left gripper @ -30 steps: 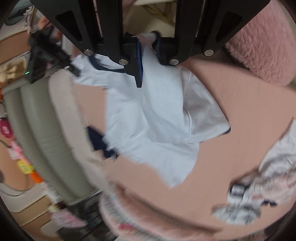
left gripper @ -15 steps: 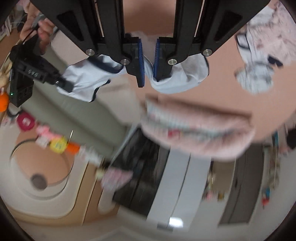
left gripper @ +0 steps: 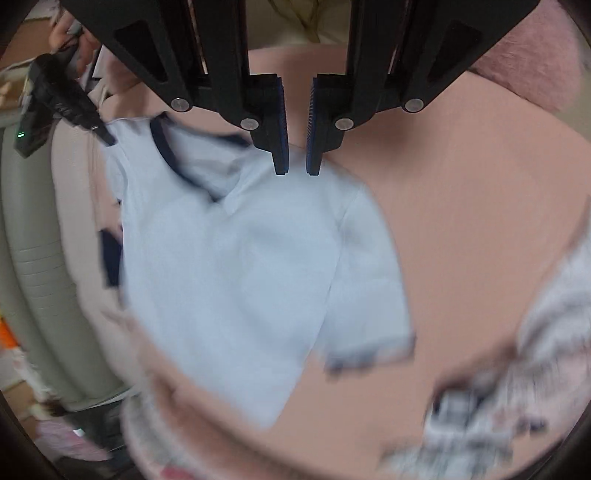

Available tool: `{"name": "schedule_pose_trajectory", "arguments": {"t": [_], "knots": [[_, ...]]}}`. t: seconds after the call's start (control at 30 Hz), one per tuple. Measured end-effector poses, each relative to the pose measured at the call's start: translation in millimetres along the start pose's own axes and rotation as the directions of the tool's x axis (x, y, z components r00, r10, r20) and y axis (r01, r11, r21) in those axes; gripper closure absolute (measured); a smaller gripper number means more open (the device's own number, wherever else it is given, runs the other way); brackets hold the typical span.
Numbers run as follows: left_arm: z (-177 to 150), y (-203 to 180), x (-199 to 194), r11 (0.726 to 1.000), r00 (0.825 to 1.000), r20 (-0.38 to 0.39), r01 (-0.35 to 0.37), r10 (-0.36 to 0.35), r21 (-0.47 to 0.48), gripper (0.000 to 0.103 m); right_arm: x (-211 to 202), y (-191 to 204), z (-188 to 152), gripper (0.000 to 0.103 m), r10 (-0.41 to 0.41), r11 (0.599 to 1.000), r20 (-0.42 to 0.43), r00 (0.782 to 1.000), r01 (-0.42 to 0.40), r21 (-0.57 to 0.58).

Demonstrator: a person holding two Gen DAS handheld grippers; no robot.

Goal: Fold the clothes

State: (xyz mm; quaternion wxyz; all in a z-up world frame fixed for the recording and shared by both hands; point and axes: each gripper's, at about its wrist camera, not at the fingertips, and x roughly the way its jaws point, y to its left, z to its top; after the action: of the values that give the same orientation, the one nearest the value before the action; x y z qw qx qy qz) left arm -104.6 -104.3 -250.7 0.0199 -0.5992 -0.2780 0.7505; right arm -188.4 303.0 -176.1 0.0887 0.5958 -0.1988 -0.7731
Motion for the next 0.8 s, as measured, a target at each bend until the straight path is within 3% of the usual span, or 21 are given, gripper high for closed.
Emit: {"name": "schedule_pose_trajectory", "arguments": {"t": [0.07, 0.13, 0.27, 0.33, 0.4, 0.53, 0.63, 0.8], "knots": [[-5, 5, 4, 1.0, 1.0, 0.001, 0.004, -0.004, 0.007, 0.095, 3, 0, -8, 0.098, -0.012, 1.0, -0.005, 1.0, 0.012, -0.011], [-7, 1, 2, 0.998, 1.0, 0.017, -0.014, 0.013, 0.063, 0.095, -11, 1, -11, 0.098, -0.029, 1.0, 0.044, 0.999, 0.029, 0.0], [-13, -2, 11, 0.996, 0.997, -0.02, 0.071, -0.07, 0.052, 0.092, -33, 12, -25, 0.097, -0.037, 0.999, 0.135, 0.99, 0.036, 0.008], [-18, -8, 15, 0.993, 0.994, -0.037, 0.105, -0.103, 0.057, 0.084, -37, 22, -33, 0.097, -0.031, 0.999, 0.15, 0.988, 0.035, -0.025], [-25, -21, 16, 0.989, 0.991, -0.05, 0.125, -0.121, 0.079, 0.071, -23, 43, -40, 0.097, -0.02, 0.992, 0.08, 0.997, 0.03, -0.124], [-35, -45, 21, 0.99, 0.999, 0.032, 0.036, -0.041, 0.138, 0.069, 16, 57, -50, 0.097, -0.058, 0.986, -0.015, 0.998, 0.055, -0.157], [-33, -59, 31, 0.984, 0.996, 0.081, -0.037, 0.023, 0.176, 0.069, 33, 49, -48, 0.097, -0.079, 0.99, -0.035, 0.996, 0.075, -0.116], [-24, -60, 40, 0.99, 0.994, 0.109, -0.046, 0.031, 0.135, 0.069, 30, 46, -32, 0.097, -0.065, 0.993, 0.053, 0.996, 0.07, -0.098]]}}
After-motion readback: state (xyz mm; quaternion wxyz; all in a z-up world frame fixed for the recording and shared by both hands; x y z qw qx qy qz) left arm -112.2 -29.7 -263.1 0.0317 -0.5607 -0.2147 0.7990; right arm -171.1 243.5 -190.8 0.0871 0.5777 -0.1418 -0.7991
